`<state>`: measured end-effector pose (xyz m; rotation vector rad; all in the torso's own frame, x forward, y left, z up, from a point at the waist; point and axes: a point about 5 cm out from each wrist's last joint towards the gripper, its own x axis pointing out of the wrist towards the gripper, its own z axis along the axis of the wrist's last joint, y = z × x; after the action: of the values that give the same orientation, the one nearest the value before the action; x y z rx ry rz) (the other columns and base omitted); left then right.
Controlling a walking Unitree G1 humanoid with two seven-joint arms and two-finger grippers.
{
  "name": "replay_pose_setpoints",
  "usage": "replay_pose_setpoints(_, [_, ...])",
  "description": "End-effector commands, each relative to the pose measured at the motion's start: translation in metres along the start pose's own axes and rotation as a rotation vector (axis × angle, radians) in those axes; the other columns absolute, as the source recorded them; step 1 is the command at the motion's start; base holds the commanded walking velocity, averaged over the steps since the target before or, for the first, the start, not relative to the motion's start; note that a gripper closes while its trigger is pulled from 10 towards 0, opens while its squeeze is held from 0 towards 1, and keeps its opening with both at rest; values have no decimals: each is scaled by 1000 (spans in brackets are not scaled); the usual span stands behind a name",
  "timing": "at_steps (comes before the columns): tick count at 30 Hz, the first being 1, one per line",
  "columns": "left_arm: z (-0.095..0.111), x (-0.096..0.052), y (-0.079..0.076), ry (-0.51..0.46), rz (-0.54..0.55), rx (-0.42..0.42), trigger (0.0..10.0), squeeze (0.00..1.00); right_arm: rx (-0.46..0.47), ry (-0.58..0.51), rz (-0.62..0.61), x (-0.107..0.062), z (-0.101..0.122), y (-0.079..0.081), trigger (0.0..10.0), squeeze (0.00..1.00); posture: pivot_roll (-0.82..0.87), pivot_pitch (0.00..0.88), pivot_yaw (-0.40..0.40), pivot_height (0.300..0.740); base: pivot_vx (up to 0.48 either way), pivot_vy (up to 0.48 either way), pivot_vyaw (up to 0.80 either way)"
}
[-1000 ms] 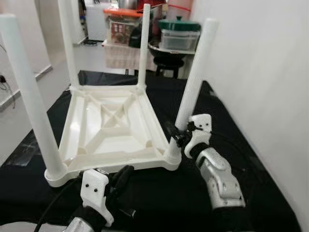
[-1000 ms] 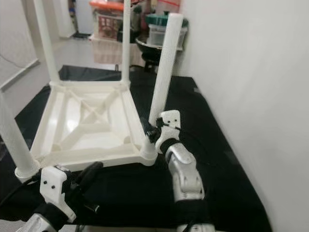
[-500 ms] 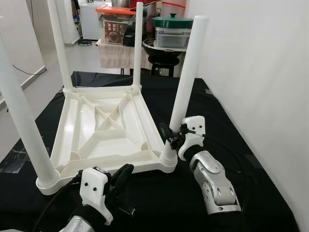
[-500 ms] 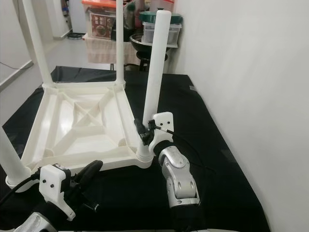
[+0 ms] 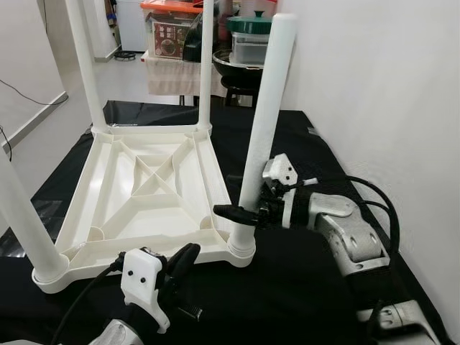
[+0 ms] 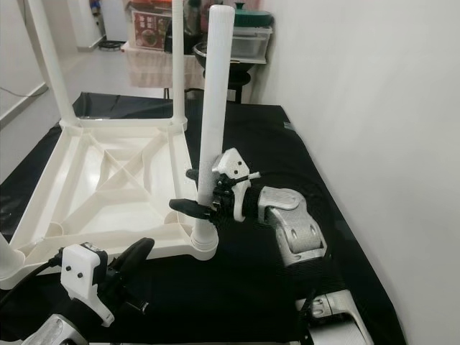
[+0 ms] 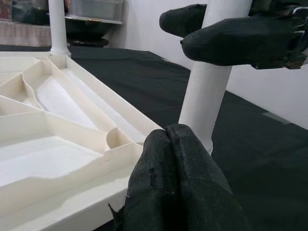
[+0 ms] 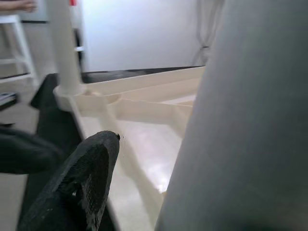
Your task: Building children table
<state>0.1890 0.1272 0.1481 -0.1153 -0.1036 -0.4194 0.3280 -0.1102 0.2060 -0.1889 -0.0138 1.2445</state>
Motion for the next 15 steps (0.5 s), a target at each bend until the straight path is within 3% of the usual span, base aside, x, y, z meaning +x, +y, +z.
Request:
replay_pose_setpoints(1, [-1,0,0,2,-3,2,7765,0,-1,9,79,5,1,3,10000,0,78,0,-119,740,0,0,0])
replay_pose_setpoints(2, [-1,1,0,2,-3,2,7725,0,23,21,116,5,-1,0,4784,0,76,0,-118,740,0,0,0])
replay_pose_setpoints(3, [-1,1,0,2,-3,2,7725,0,23,21,116,5,-1,0,4784,0,76,0,-118,740,0,0,0])
replay_pose_setpoints(4, [-2,1,-1,2,-4,0,7765,0,51,31,137,5,-4,-4,0,0,77,0,-117,740,0,0,0])
replay_pose_setpoints(15, [-1,0,-3,-2,-10,-8,7843,0,159,25,244,-5,-17,-13,0,0,63,4,-115,740,0,0,0])
